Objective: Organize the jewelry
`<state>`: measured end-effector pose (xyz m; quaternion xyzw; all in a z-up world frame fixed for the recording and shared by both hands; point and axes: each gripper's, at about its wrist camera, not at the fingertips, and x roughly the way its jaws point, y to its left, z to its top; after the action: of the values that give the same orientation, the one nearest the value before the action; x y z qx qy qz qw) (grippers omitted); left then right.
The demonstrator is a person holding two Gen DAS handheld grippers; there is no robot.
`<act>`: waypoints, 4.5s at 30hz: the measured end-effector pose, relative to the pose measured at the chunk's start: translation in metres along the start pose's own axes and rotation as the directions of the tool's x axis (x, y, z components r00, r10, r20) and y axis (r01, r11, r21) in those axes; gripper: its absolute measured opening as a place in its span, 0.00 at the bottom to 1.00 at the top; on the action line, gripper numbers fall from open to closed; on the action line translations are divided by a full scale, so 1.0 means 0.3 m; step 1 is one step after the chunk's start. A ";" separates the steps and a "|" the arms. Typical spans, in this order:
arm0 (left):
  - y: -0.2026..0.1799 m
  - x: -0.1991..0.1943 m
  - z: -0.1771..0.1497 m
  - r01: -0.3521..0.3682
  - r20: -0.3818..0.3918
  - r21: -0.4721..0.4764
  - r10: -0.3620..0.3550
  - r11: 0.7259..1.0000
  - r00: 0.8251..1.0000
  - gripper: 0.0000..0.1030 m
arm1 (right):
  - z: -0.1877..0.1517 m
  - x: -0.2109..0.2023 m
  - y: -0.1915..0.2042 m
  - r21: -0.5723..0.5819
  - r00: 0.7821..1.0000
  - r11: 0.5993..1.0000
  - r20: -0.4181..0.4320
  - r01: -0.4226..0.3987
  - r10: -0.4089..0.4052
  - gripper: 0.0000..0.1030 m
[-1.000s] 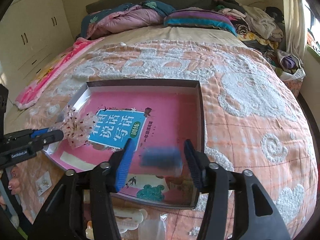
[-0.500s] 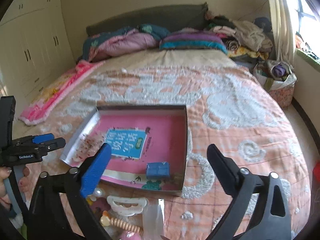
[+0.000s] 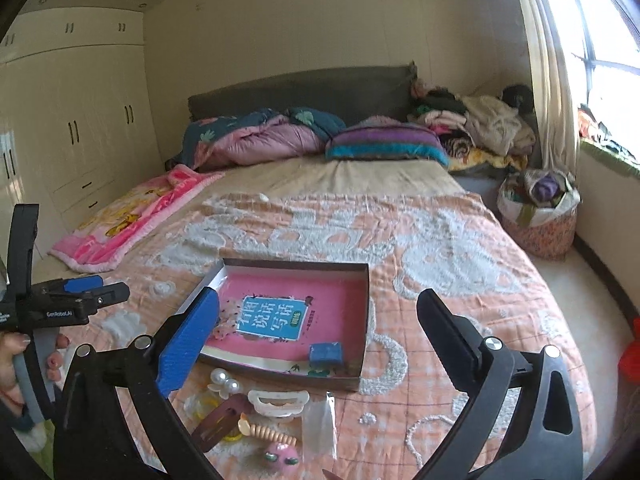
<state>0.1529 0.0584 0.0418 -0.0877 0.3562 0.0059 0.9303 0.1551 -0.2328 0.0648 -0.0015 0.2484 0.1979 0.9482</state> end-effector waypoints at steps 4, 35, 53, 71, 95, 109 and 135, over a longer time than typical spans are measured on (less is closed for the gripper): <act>0.004 -0.044 -0.028 -0.019 0.018 0.008 0.019 1.000 1.000 0.91 | -0.016 -0.042 0.020 -0.018 1.000 1.000 0.012 0.001 -0.001 0.96; 0.002 -0.105 -0.323 -0.101 -0.057 0.101 0.107 0.990 0.993 0.91 | -0.253 -0.129 0.110 -0.043 0.992 0.997 -0.118 -0.057 0.051 0.96; 0.057 0.061 -0.443 -0.155 -0.174 0.142 0.179 0.978 0.968 0.91 | -0.498 0.080 0.132 0.048 0.922 0.995 -0.375 -0.085 0.096 0.95; 0.090 0.218 -0.417 -0.081 -0.247 0.106 0.105 0.991 0.963 0.91 | -0.560 0.266 0.096 0.123 0.885 0.991 -0.453 -0.054 0.105 0.29; 0.083 0.045 -0.339 0.002 -0.148 0.035 0.003 0.999 0.989 0.35 | -0.399 0.019 0.056 0.144 0.928 0.975 -0.311 -0.170 0.207 0.29; 0.010 -0.002 -0.156 0.032 -0.045 0.040 -0.030 0.999 0.999 0.35 | -0.212 -0.008 0.016 0.098 0.963 0.981 -0.196 -0.166 0.183 0.29; -0.178 0.122 0.093 0.111 -0.001 0.117 -0.111 0.987 0.994 0.35 | 0.118 0.115 -0.047 0.063 0.990 0.991 -0.072 -0.117 0.121 0.29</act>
<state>0.2027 0.0087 0.0463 -0.0527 0.3481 -0.0666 0.9336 0.2045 -0.2294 0.0783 0.0339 0.2893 0.2466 0.9243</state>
